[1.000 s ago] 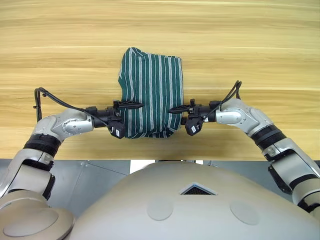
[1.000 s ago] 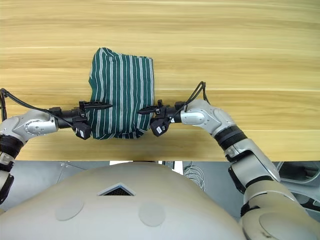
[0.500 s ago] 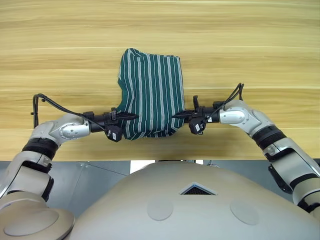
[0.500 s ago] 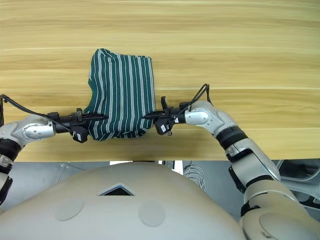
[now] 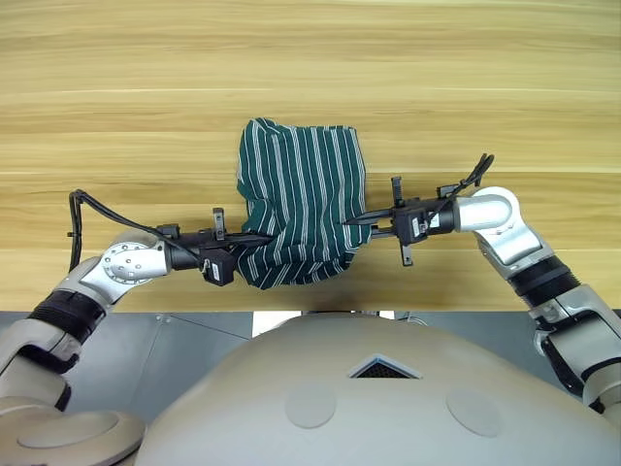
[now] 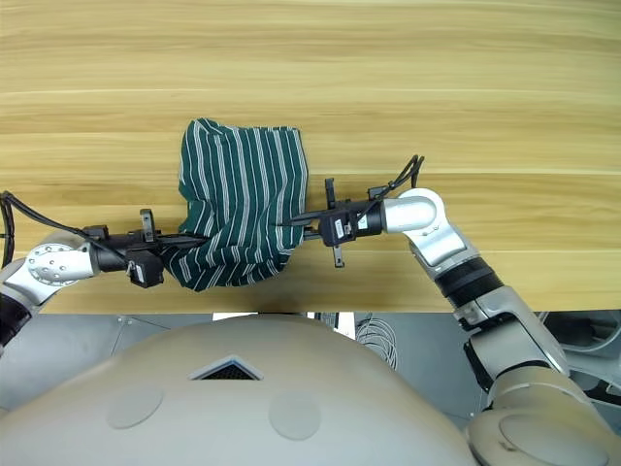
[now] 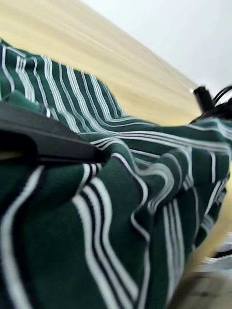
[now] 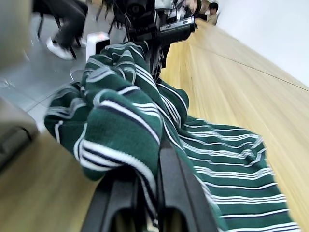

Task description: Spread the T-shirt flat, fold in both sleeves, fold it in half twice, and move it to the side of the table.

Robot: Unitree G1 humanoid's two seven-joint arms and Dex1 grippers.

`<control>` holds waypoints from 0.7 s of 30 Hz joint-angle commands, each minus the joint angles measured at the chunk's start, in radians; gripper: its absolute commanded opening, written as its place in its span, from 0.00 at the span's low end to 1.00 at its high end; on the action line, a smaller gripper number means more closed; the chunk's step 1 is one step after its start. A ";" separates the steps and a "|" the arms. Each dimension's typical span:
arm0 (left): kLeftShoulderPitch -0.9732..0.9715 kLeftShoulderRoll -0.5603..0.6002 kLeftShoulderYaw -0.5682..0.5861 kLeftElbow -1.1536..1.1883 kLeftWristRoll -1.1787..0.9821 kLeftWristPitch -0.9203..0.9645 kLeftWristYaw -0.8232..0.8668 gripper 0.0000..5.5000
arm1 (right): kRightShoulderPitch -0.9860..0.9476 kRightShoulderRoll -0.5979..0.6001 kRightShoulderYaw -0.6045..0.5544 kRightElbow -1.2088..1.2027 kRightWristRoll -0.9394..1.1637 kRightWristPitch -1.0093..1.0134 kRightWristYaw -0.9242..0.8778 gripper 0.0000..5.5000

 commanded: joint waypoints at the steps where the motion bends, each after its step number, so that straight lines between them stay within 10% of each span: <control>1: 0.083 0.096 0.036 -0.191 -0.187 0.137 -0.096 0.00 | 0.031 -0.035 -0.061 -0.089 0.082 0.102 0.055 0.03; 21: -0.078 -0.271 0.249 0.091 -0.246 0.965 -0.386 0.00 | -0.164 0.124 -0.207 0.169 0.157 0.591 0.318 0.03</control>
